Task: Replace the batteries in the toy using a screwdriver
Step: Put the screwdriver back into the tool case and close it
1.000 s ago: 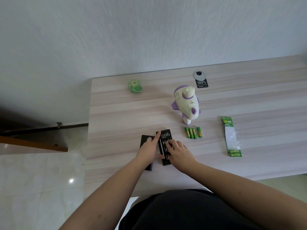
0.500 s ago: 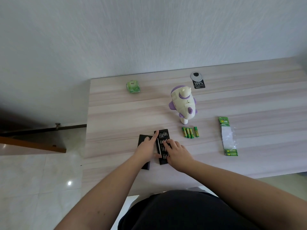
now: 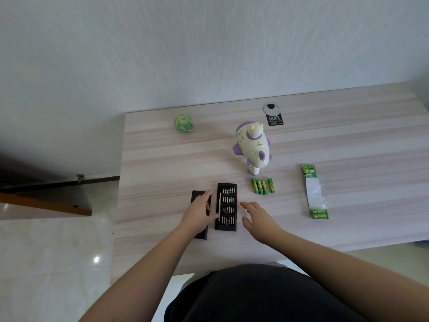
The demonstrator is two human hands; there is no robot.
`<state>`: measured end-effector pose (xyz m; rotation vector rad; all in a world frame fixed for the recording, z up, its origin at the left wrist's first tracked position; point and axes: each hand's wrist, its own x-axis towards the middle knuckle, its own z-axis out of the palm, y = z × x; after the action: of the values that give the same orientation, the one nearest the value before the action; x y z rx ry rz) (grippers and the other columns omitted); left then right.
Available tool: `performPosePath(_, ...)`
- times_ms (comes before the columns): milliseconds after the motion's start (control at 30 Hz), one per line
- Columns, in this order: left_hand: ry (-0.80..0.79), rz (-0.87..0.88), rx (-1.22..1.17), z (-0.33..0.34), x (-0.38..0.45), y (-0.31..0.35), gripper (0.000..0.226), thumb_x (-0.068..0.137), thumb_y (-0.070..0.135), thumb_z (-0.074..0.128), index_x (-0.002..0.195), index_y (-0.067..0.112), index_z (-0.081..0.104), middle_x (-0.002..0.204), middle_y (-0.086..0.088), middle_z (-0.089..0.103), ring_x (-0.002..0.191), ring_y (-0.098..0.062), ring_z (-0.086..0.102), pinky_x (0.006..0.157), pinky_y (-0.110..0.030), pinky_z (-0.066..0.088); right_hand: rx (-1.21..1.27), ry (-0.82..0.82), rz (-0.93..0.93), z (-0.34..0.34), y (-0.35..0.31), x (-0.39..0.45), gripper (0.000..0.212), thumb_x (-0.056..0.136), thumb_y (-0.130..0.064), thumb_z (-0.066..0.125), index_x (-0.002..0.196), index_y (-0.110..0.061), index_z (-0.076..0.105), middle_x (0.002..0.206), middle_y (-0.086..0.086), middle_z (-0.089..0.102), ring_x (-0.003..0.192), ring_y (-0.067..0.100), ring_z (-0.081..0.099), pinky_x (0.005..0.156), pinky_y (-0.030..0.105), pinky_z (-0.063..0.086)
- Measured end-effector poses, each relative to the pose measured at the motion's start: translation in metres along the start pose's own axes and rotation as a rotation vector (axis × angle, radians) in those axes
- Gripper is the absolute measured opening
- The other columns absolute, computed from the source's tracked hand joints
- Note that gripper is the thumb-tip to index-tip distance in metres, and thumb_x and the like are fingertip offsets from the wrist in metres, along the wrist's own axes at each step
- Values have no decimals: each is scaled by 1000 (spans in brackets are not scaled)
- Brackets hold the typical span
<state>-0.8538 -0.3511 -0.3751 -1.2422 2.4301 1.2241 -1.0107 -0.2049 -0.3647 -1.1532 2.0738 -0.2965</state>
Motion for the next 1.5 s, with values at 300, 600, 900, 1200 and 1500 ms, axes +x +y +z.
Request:
performPosePath(300, 103, -32, 55, 23, -16, 6, 72, 80, 38, 73, 141, 25, 37, 120, 0, 47, 110, -19, 51, 88, -30, 42, 60, 17, 34, -17, -13, 19, 48, 97, -20, 45, 144, -19, 36, 143, 3, 43, 124, 19, 50, 101, 33, 42)
performPosePath(600, 56, 32, 253, 16, -7, -3, 61, 87, 38, 66, 143, 33, 42, 113, -2, 45, 107, -19, 44, 92, -31, 41, 93, -18, 87, -17, -15, 27, 50, 99, -18, 42, 147, -11, 29, 144, 9, 40, 123, 23, 47, 101, 29, 36)
performPosePath(900, 40, 62, 303, 15, -3, -14, 56, 94, 31, 58, 146, 34, 37, 112, -3, 45, 105, -20, 43, 94, -29, 38, 242, 56, 144, -4, -17, 26, 59, 96, -24, 50, 148, -19, 23, 149, 5, 32, 106, 23, 59, 80, 29, 45)
performPosePath(1200, 12, 130, 326, 10, 0, -18, 52, 93, 30, 59, 142, 38, 43, 112, -3, 46, 106, -20, 43, 93, -30, 39, 241, 52, 274, -6, -22, 31, 64, 97, -35, 52, 150, -20, 20, 150, 10, 30, 117, 27, 56, 97, 38, 45)
performPosePath(1500, 87, 181, 317, 4, -1, -27, 53, 83, 46, 67, 131, 27, 55, 112, 0, 50, 106, -20, 45, 92, -30, 40, 365, 138, 407, 0, -18, 22, 60, 86, -54, 60, 131, -15, 49, 121, 7, 43, 96, 20, 54, 85, 35, 51)
